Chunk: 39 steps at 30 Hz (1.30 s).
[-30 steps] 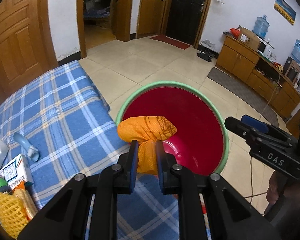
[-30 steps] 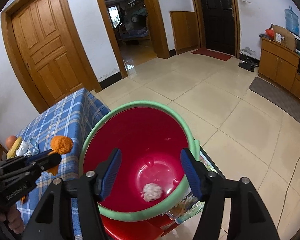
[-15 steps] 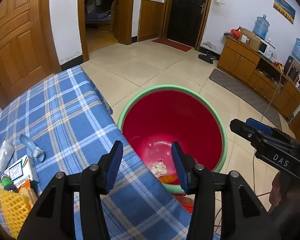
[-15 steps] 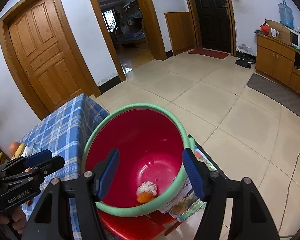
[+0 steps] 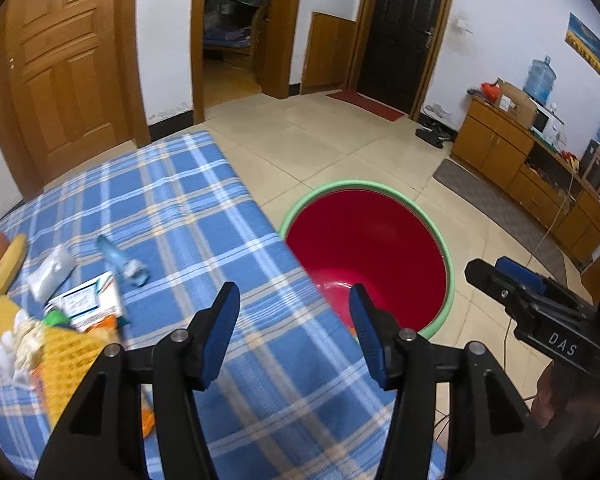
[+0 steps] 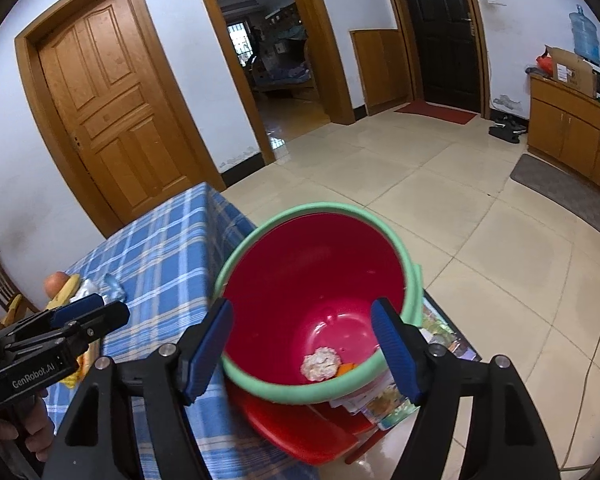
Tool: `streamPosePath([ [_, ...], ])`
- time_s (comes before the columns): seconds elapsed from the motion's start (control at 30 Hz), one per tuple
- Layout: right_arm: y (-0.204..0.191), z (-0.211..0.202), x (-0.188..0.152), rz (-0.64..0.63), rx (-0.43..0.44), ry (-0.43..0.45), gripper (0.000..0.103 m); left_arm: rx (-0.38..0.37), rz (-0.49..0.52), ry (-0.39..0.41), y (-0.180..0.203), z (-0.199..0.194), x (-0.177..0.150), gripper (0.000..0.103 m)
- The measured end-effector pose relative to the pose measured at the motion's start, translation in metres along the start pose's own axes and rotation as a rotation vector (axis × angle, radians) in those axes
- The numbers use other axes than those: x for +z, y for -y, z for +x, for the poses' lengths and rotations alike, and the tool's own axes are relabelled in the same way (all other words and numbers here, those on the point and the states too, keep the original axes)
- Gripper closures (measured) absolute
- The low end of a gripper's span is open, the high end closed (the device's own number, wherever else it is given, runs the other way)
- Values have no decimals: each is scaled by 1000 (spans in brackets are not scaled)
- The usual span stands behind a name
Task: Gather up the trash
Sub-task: 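Move both tools back over the table toward the remaining trash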
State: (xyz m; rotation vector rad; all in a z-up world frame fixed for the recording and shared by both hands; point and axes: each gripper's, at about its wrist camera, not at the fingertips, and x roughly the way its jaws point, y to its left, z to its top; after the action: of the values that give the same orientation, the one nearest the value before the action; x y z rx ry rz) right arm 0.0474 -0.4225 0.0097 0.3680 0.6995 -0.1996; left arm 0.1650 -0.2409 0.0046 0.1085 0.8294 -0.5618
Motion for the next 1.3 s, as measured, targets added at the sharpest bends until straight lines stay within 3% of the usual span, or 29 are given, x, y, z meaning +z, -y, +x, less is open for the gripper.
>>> streamPosePath([
  [0.77, -97, -13, -23, -92, 163, -27, 27, 195, -196, 83, -116, -87, -38, 46],
  [1.3, -173, 9, -37, -174, 242, -91, 27, 305, -342, 56, -200, -92, -73, 46],
])
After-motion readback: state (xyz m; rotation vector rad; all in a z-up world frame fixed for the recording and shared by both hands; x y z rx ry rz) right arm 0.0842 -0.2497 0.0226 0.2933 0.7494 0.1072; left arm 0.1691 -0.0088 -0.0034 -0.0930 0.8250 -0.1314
